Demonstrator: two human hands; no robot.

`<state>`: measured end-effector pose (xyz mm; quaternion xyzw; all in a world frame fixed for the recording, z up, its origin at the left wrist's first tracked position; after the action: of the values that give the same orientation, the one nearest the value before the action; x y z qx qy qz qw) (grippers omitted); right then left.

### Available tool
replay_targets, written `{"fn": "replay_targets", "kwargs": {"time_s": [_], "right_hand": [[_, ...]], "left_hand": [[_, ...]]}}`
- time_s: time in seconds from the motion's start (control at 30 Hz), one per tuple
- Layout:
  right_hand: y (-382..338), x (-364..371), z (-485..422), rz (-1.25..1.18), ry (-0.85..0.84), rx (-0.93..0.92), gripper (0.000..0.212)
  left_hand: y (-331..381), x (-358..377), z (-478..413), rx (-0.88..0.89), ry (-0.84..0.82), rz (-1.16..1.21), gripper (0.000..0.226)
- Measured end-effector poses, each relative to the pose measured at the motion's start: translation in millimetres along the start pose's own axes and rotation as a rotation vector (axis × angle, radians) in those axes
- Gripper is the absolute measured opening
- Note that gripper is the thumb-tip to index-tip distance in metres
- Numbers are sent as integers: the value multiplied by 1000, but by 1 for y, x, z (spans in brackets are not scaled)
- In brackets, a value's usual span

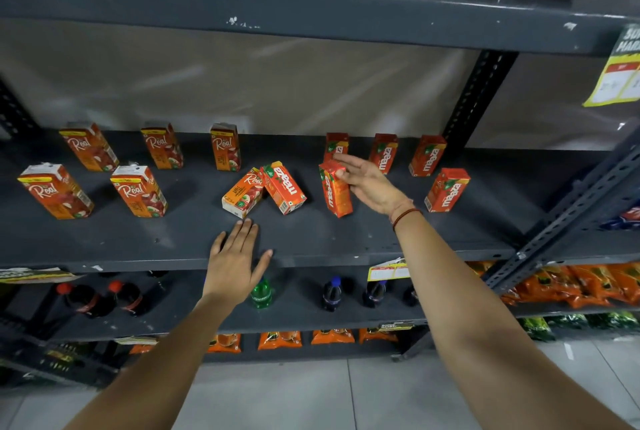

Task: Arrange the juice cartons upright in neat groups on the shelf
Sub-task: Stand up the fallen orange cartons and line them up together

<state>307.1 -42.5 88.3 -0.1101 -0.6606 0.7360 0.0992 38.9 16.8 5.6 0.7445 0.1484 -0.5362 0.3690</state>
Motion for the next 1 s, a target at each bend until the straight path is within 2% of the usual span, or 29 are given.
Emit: {"fn": "replay_targets", "kwargs": {"time_s": [0.2, 0.27, 0.43, 0.63, 0.87, 1.0], "right_hand": [[-3, -13, -2, 177, -62, 24, 52], [-4, -22, 3, 267, -34, 33, 51], [-16, -19, 7, 714, 5, 36, 49], [-29, -10, 5, 893, 116, 20, 54], [-54, -12, -3, 1182, -14, 58, 44], [-55, -12, -1, 1225, -30, 64, 45]], "left_hand": [[0, 1, 0, -5, -10, -21, 87], [0, 1, -1, -7, -9, -26, 85], [2, 2, 0, -16, 3, -20, 83], [1, 2, 0, -3, 37, -17, 69], [1, 3, 0, -5, 44, -25, 67], [0, 4, 1, -6, 46, -28, 67]]}}
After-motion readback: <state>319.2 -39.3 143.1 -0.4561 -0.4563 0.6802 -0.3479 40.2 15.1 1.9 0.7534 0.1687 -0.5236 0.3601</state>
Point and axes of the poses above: each hand's wrist, its own z-axis away from the middle knuckle, its own x-axis out of the palm, y = z × x, the point moved 3 cm from there along -z, towards the middle knuckle, and after that the axes turned 10 degrees about z, right-handed, at the moved point
